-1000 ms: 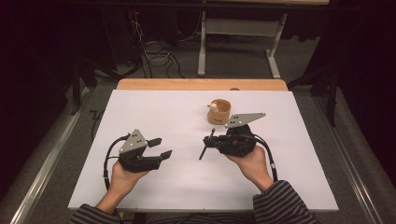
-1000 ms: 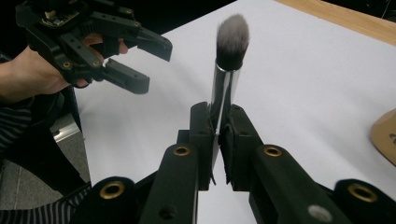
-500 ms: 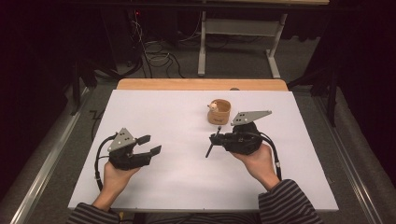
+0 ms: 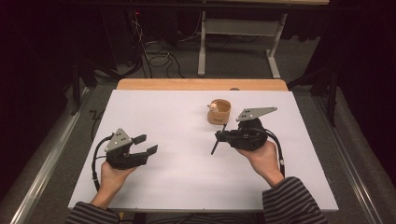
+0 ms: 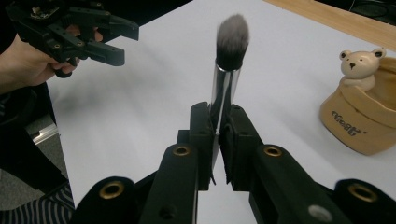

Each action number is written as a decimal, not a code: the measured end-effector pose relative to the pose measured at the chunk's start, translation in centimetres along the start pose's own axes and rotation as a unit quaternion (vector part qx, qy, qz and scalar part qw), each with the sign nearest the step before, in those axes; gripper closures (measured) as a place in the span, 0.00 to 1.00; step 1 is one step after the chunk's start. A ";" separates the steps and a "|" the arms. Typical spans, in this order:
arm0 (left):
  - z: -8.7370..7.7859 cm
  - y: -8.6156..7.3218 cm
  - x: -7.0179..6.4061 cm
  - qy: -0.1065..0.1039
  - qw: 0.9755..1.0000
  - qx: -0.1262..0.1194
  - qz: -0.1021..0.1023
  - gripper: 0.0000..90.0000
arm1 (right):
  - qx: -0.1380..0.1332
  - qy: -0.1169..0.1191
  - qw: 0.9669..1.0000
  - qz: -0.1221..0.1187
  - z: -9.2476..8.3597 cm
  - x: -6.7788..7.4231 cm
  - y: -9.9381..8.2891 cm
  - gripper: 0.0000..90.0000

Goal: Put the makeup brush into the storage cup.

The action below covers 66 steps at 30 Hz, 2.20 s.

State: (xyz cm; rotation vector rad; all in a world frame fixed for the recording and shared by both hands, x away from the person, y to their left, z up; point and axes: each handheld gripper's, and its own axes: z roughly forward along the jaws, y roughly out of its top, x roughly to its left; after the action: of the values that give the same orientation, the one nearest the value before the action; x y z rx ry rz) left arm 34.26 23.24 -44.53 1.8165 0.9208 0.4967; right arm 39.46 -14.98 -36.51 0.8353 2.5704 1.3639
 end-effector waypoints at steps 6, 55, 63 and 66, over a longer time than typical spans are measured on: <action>0.1 -0.3 0.2 0.002 1.000 -0.001 -0.009 0.43 | -0.002 -0.007 1.000 0.004 -0.4 -0.6 0.1 0.95; 0.4 -0.7 0.0 -0.002 1.000 0.004 -0.009 0.41 | 0.008 -0.065 0.998 0.024 -1.6 -4.0 3.0 0.95; 0.4 -0.7 -0.1 -0.003 1.000 0.004 -0.008 0.41 | 0.008 -0.072 0.997 0.024 -1.8 -4.3 3.7 0.95; 0.4 -0.7 -0.1 -0.003 1.000 0.004 -0.007 0.41 | 0.006 -0.075 0.997 0.024 -1.8 -4.5 3.9 0.95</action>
State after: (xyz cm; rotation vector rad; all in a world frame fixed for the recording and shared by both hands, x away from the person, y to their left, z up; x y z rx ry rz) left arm 34.25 23.08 -45.32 1.8170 0.9328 0.4784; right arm 44.19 -16.93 -33.03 0.9668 2.4633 1.2474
